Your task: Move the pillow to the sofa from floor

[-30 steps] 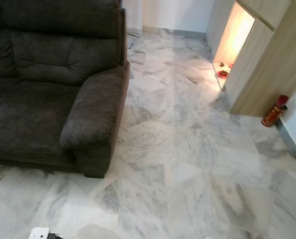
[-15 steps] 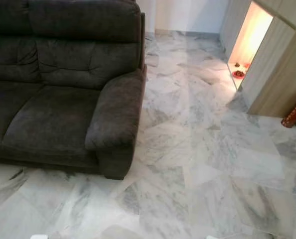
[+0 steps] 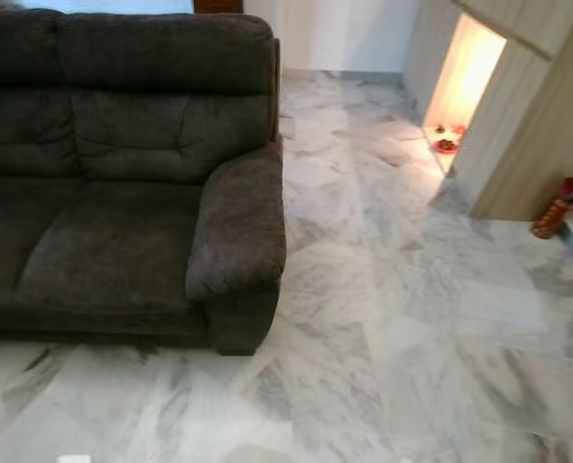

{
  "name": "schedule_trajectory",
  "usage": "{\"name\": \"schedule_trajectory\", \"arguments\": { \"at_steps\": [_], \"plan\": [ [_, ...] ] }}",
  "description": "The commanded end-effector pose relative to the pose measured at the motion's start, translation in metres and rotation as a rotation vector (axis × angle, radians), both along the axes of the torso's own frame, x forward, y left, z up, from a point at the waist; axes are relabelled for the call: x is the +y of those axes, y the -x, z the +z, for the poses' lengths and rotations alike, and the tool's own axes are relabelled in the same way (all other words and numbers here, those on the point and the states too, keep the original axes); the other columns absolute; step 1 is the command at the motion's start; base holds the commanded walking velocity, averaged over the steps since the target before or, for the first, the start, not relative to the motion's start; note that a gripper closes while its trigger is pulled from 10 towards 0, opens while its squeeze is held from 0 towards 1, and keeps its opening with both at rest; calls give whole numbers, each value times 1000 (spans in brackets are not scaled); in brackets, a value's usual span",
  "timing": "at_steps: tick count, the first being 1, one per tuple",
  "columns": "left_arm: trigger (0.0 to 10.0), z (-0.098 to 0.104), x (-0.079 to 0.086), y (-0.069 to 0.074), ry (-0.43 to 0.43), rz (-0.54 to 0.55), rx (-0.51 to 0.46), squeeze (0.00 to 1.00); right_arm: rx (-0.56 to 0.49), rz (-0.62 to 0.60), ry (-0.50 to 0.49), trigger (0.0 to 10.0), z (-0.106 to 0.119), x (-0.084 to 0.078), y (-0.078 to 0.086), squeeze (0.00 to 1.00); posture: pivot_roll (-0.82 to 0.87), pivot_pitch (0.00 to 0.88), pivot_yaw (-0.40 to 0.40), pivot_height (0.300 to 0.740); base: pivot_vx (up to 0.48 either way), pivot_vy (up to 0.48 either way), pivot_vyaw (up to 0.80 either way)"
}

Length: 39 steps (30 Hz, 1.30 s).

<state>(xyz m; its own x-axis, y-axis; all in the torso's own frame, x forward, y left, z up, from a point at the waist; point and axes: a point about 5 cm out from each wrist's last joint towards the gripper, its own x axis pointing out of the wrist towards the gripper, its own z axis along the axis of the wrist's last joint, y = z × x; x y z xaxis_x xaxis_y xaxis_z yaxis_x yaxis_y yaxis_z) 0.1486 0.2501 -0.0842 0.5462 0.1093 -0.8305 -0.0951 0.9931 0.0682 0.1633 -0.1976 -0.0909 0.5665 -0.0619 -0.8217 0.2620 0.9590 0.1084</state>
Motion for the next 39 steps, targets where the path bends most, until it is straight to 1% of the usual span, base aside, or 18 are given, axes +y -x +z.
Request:
{"name": "schedule_trajectory", "arguments": {
  "at_steps": [1, 20, 24, 30, 39],
  "plan": [
    [10000, -3, -2, 5, 6, -2, 25, 0, 12, -13, 11, 10000, -1, -6, 4, 0, 65, 90, -8, 740, 0, 364, 0],
    [10000, -3, -1, 6, 6, -3, 27, 0, 4, -2, 8, 10000, -1, -4, 4, 0, 68, 92, -6, 740, 0, 359, 0],
    [10000, -3, -1, 6, 4, -2, 28, 0, -9, 29, 25, 10000, 0, -4, 2, 0, 68, 93, -4, 740, 0, 358, 0],
    [10000, -3, -1, 5, 3, -4, 27, 0, -13, 11, 10, 10000, 0, -4, 2, 0, 67, 93, -3, 740, 0, 356, 723],
    [10000, -3, -1, 5, 4, -5, 27, 0, -10, 18, 15, 10000, 0, -4, 2, 0, 67, 93, -4, 740, 0, 353, 0]
  ]
}}
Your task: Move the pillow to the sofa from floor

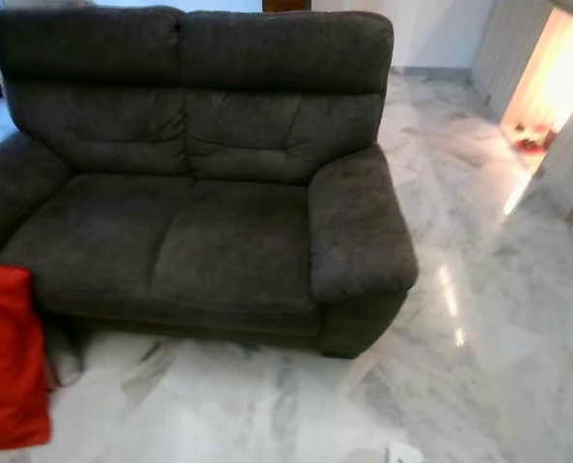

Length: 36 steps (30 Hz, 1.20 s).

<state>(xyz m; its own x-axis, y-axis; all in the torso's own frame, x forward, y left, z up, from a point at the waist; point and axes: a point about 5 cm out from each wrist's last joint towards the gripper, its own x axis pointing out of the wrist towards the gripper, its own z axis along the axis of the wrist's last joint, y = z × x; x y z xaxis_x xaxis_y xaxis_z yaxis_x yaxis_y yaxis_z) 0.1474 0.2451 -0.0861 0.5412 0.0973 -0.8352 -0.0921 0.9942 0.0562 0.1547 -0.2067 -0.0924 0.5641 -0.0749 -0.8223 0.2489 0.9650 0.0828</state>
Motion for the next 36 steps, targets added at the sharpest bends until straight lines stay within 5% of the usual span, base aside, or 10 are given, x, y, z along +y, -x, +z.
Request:
{"name": "schedule_trajectory", "arguments": {
  "at_steps": [1, 36],
  "plan": [
    [10000, -1, 4, 4, -9, -3, 21, 0, -13, 2, -11, 10000, 2, 5, -6, 0, 68, 94, -5, 740, 0, 352, 0],
    [10000, -1, 4, 5, -8, 2, 26, 0, -13, 12, -14, 10000, 2, 8, -7, 0, 70, 92, -2, 740, 0, 344, 90]
  ]
}}
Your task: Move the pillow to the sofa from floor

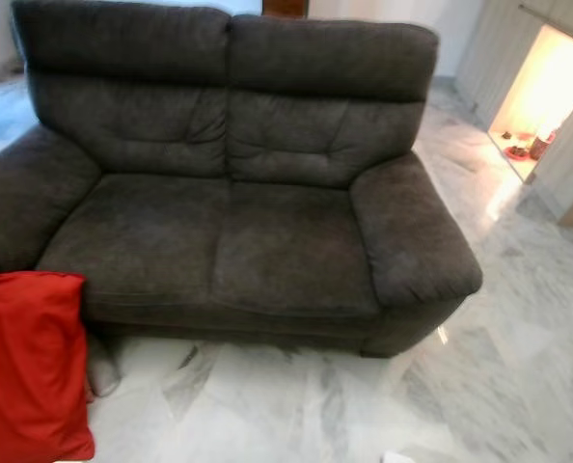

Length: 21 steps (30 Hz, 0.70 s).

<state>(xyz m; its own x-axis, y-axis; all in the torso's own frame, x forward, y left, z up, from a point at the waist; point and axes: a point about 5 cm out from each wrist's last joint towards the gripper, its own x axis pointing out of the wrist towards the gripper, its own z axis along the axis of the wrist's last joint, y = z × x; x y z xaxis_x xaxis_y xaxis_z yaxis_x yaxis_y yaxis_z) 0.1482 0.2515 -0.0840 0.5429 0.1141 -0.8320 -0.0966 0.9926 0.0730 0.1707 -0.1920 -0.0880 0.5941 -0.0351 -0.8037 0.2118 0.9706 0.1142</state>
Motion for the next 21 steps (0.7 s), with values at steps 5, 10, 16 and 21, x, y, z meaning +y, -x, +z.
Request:
{"name": "schedule_trajectory", "arguments": {
  "at_steps": [5, 10, 16, 21],
  "plan": [
    [10000, -3, -2, 6, 8, -2, 28, 0, 23, -17, 13, 10000, -3, -7, 9, 0, 71, 93, -2, 740, 0, 340, 0],
    [10000, -3, -2, 6, 9, -2, 27, 0, 26, -11, 15, 10000, -3, -7, 9, 0, 72, 95, -2, 740, 0, 340, 0],
    [10000, -3, -3, 6, 11, -4, 26, 0, 22, -27, 7, 10000, -3, -6, 9, 0, 70, 94, 0, 740, 0, 341, 0],
    [10000, -3, -3, 5, 10, -2, 25, 0, 24, -27, -7, 10000, -3, -6, 9, 0, 71, 93, -1, 740, 0, 340, 0]
  ]
}}
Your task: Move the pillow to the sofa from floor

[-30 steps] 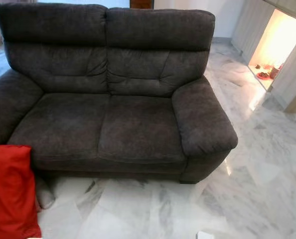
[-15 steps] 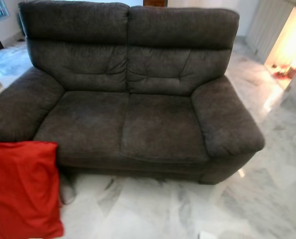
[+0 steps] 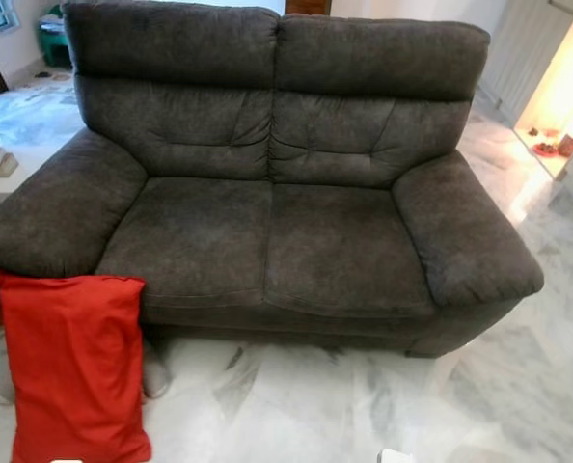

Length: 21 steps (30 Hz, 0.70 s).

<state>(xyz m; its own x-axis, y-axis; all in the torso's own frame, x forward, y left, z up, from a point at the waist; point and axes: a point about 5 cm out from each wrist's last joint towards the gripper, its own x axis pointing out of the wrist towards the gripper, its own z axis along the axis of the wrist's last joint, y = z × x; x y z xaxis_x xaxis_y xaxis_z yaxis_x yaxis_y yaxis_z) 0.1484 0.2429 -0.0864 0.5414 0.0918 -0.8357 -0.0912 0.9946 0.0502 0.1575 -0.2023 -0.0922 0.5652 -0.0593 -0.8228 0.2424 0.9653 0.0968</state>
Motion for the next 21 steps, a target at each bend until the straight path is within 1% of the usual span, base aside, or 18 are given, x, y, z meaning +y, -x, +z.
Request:
{"name": "schedule_trajectory", "arguments": {
  "at_steps": [1, 21],
  "plan": [
    [10000, -1, 6, 5, -13, 3, 23, 0, -7, 4, -13, 10000, 1, 5, -4, 0, 71, 93, -1, 740, 0, 341, 0],
    [10000, -1, 6, 7, -13, 4, 30, 0, -6, 10, -11, 10000, 1, 5, -4, 0, 71, 95, -1, 740, 0, 338, 0]
  ]
}}
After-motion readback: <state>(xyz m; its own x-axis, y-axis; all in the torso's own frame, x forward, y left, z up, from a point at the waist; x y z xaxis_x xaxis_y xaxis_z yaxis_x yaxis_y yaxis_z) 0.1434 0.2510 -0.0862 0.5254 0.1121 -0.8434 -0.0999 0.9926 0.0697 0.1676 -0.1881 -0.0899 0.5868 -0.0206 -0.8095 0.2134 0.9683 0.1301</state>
